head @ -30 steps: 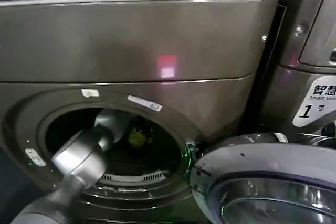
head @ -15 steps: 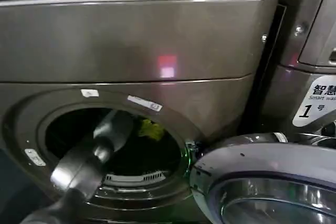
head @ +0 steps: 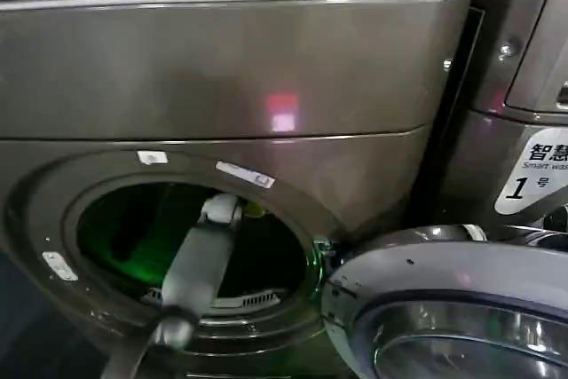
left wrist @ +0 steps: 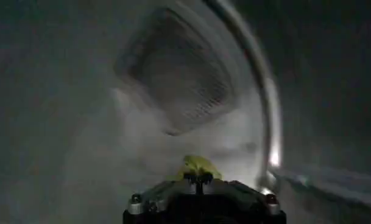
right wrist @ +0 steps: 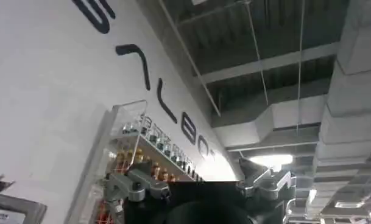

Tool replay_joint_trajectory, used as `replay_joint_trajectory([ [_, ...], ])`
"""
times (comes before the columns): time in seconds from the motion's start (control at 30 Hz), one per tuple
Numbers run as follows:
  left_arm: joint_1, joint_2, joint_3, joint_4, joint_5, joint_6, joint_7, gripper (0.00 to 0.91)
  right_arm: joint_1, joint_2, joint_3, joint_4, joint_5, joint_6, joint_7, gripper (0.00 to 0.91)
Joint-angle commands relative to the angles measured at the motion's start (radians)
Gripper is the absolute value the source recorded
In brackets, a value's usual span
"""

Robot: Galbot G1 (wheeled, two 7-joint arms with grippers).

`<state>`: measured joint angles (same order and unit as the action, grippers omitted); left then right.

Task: Grasp the clothes from the dryer.

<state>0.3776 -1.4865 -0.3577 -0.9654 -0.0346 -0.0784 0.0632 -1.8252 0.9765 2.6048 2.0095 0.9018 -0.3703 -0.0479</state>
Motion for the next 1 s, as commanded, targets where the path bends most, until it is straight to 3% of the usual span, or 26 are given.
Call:
replay_joint_trajectory([
  [0.03, 0.208, -0.015, -0.056, -0.272, -0.093, 0.001, -0.240, 0.000, 0.005, -0.001, -0.020, -0.001, -0.008, 0.027, 0.017, 0.907],
  [1.0, 0.238, -0.018, -0.017, -0.346, -0.074, 0.051, -0.242, 0.000, -0.008, 0.001, 0.015, 0.001, -0.015, 0.011, 0.002, 0.907],
])
